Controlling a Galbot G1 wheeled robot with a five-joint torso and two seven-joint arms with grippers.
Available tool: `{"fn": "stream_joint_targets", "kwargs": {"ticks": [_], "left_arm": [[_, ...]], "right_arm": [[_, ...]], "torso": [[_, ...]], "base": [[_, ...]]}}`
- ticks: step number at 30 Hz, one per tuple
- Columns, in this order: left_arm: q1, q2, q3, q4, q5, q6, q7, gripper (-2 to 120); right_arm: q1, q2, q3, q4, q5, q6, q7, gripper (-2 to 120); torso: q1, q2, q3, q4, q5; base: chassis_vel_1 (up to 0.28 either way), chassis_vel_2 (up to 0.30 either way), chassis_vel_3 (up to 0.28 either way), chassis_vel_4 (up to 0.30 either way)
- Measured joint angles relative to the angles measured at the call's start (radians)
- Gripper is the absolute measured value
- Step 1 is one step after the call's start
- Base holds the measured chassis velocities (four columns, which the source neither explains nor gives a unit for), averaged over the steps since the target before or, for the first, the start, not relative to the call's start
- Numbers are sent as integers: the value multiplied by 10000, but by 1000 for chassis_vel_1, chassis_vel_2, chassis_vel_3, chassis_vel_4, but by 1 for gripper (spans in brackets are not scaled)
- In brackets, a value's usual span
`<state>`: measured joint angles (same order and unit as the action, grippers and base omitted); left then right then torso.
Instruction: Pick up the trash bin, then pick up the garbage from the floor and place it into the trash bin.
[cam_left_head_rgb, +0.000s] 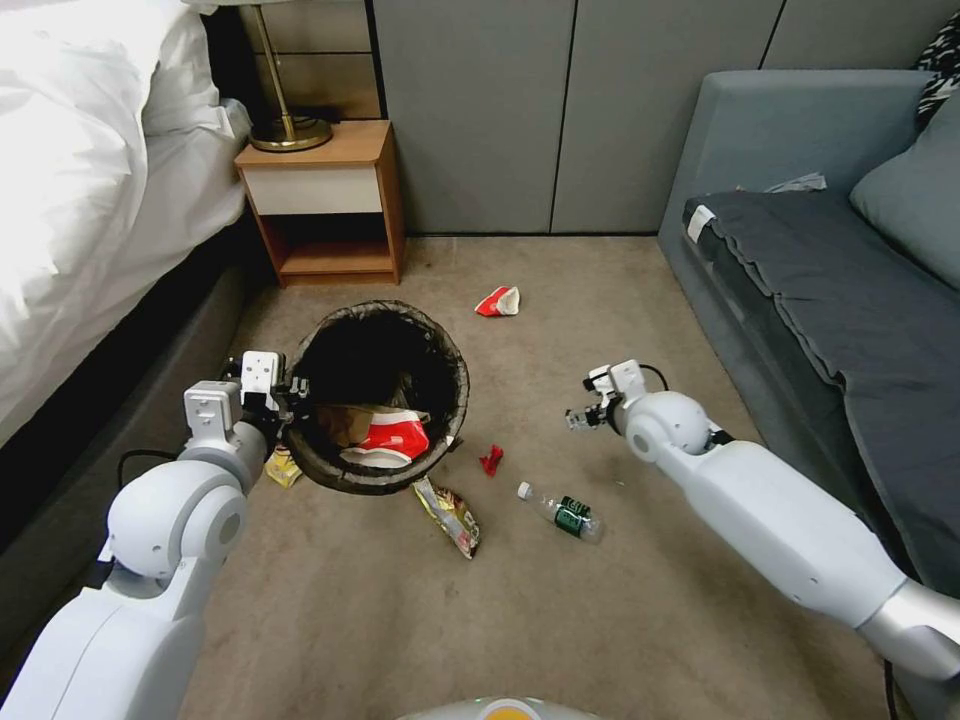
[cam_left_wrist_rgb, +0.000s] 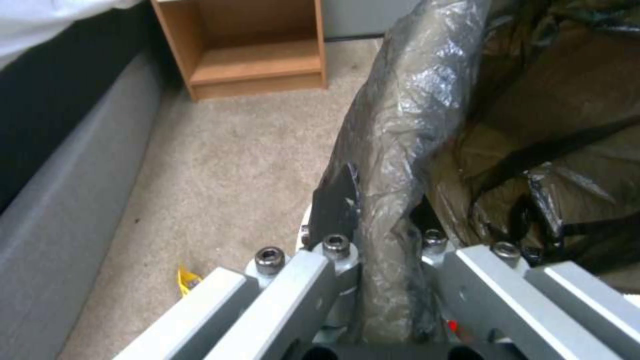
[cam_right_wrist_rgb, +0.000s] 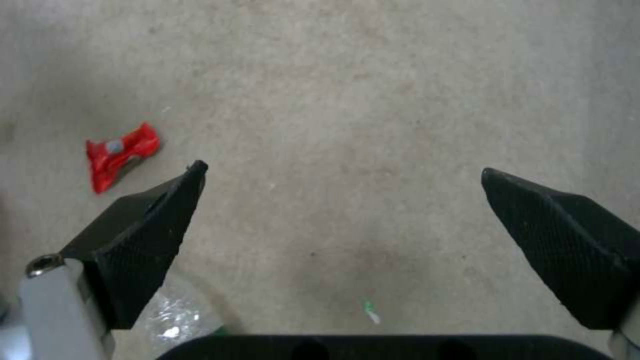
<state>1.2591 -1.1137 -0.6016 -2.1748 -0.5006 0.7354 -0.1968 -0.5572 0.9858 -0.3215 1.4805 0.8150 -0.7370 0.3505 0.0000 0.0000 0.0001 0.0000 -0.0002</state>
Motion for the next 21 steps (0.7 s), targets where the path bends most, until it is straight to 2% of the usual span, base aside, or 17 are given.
{"fn": "stream_joint_targets", "kwargs": {"ticks": [6,10,21], "left_arm": [[-19,-6,21,65,39,0,50,1],[-21,-3,21,147,83,0,83,1],[-17,-44,-6,242,125,-1,159,1]], "right_arm": [[292,155,-606,-41,29,5,65,100],[531,376,-1095,-303,-589,8,-160,100],[563,1420,-2005,-933,-772,16,-180,100]], "torso": [[0,0,0,0,0],[0,0,0,-1,0],[0,0,0,1,2]], "base": [[0,0,0,0],[0,0,0,0],[0,0,0,0]]}}
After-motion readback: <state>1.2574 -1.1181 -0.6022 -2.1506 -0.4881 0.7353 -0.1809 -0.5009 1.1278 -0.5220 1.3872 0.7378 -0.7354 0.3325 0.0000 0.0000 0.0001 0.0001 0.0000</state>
